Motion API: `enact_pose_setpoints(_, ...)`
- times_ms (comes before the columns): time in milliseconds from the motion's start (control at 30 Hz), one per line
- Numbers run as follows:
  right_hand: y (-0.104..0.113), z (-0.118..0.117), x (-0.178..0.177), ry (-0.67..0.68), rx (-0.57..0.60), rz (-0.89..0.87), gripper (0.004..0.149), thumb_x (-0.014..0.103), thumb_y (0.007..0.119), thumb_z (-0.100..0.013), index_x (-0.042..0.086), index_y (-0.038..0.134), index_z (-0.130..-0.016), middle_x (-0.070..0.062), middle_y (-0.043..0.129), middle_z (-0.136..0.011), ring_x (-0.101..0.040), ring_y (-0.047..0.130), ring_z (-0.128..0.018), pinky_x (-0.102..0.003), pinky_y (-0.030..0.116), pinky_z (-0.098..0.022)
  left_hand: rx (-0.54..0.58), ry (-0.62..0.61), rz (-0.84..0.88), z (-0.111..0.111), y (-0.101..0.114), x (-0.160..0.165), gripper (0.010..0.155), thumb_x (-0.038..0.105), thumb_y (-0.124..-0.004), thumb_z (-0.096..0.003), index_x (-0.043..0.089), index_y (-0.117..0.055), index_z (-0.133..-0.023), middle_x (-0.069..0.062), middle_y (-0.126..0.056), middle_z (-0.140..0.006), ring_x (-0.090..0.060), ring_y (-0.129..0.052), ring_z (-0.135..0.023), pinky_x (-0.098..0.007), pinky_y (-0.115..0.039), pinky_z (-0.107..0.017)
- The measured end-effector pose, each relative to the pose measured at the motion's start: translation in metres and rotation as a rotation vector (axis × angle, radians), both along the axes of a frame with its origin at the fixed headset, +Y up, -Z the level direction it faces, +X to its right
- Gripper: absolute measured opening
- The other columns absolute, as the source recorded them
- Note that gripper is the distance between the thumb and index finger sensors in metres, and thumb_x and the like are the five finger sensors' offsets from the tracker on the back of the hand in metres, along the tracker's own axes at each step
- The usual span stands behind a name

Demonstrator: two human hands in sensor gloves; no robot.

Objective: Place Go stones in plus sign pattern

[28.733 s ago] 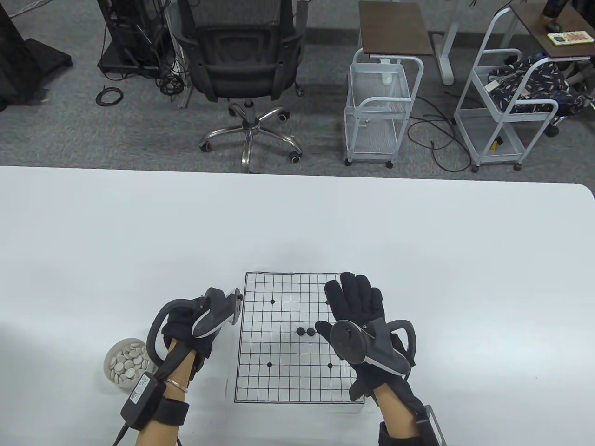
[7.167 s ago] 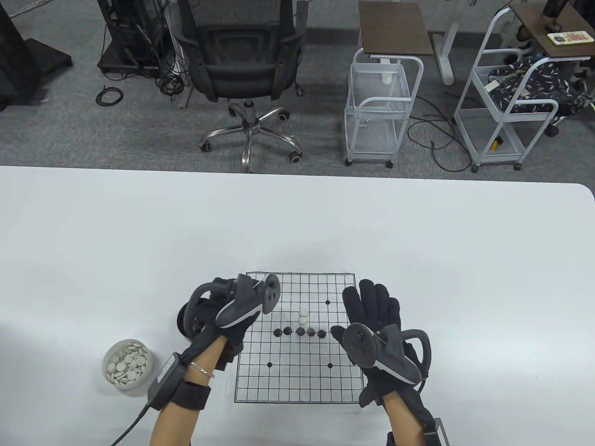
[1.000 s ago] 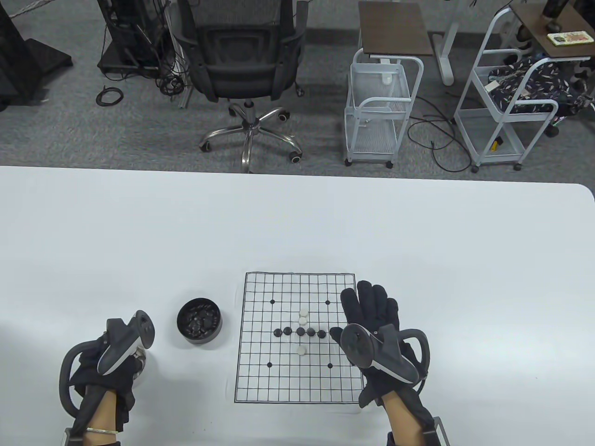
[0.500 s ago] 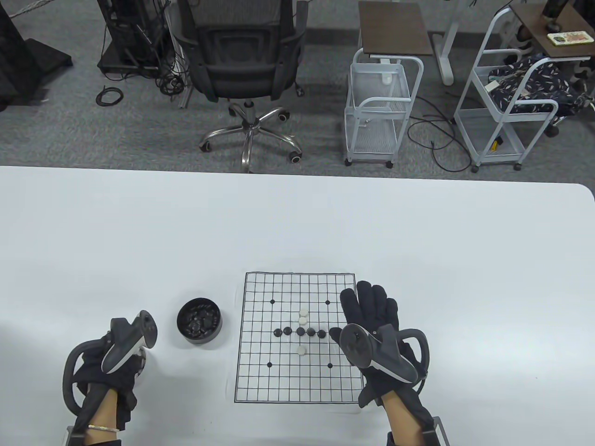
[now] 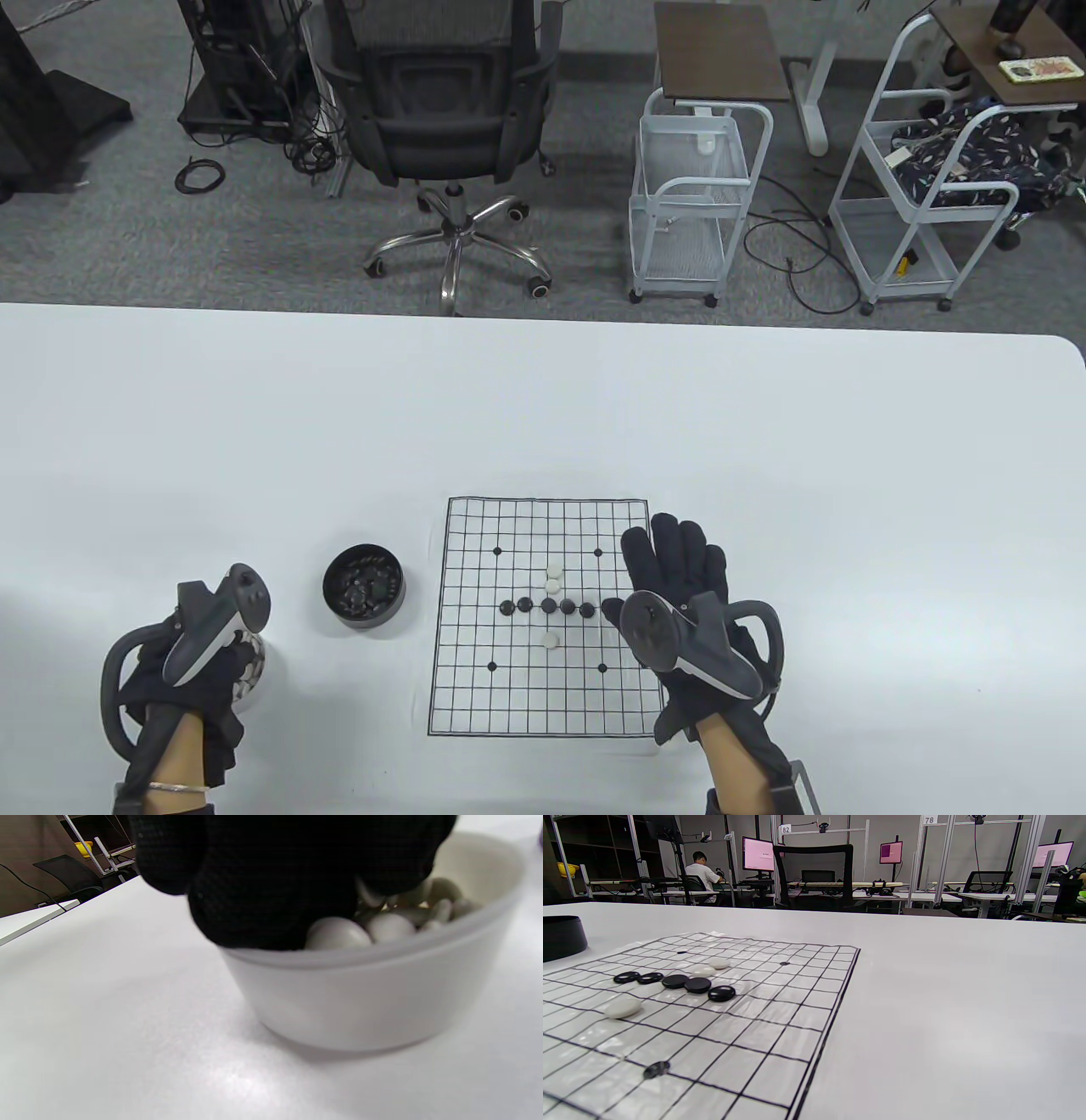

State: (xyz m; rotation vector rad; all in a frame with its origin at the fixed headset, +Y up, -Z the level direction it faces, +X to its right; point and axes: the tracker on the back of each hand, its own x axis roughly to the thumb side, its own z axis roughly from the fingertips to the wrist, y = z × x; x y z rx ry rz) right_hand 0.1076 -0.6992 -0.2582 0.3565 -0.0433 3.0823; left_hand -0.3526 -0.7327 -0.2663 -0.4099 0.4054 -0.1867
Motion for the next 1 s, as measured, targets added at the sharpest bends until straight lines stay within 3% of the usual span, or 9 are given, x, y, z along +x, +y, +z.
enact_pose_setpoints(267,0.000,-0.001,-0.001,0.003,0.000,0.003,0.077,0.053,0.053,-0.057,0.011,0.024,-0.114,-0.027,0.021,-0.116,-0.055,0.029,-0.107,-0.061,0.031,-0.075,0.178,-0.047,0.078,0.012,0.032,0.004,0.043,0.046,-0.069,-0.0479,0.024,-0.093,-0.075,0.004,-0.108,-0.055,0.001,-0.103,-0.030,-0.031,-0.087,-0.050)
enact_pose_setpoints(467,0.002,0.000,0.000,0.002,0.006,-0.006,0.077,0.053,0.053,-0.057,0.011,0.024,-0.114,-0.027,0.021,-0.116,-0.055,0.029,-0.107,-0.061,0.031,-0.075,0.463,-0.348,0.369,0.032,0.072,0.045,0.043,0.049,-0.073,-0.0459,0.025,-0.094,-0.073,0.006,-0.108,-0.052,0.004,-0.102,-0.028,-0.029,-0.088,-0.048)
enact_pose_setpoints(533,0.003,0.000,0.000,0.002,0.009,-0.012,0.077,0.053,0.053,-0.057,0.012,0.024,-0.114,-0.026,0.021,-0.116,-0.055,0.028,-0.107,-0.061,0.031,-0.075,0.504,-0.446,0.432,0.034,0.079,0.070,0.042,0.049,-0.075,-0.0449,0.025,-0.094,-0.073,0.006,-0.108,-0.051,0.005,-0.102,-0.028,-0.029,-0.088,-0.047)
enact_pose_setpoints(767,0.003,0.000,0.001,-0.002,0.010,-0.014,0.077,0.053,0.053,-0.057,0.012,0.024,-0.114,-0.027,0.021,-0.116,-0.055,0.028,-0.107,-0.061,0.031,-0.075,0.489,-0.679,0.351,0.012,0.075,0.174,0.041,0.051,-0.077,-0.0424,0.026,-0.095,-0.070,0.009,-0.108,-0.047,0.007,-0.101,-0.024,-0.027,-0.090,-0.045)
enact_pose_setpoints(1000,0.004,0.000,0.003,-0.002,0.015,-0.028,0.077,0.053,0.053,-0.057,0.012,0.024,-0.114,-0.026,0.021,-0.116,-0.055,0.028,-0.107,-0.061,0.031,-0.075,0.286,-0.705,0.298,-0.024,0.028,0.259,0.041,0.050,-0.078,-0.0413,0.026,-0.095,-0.068,0.008,-0.108,-0.046,0.006,-0.101,-0.024,-0.028,-0.089,-0.045)
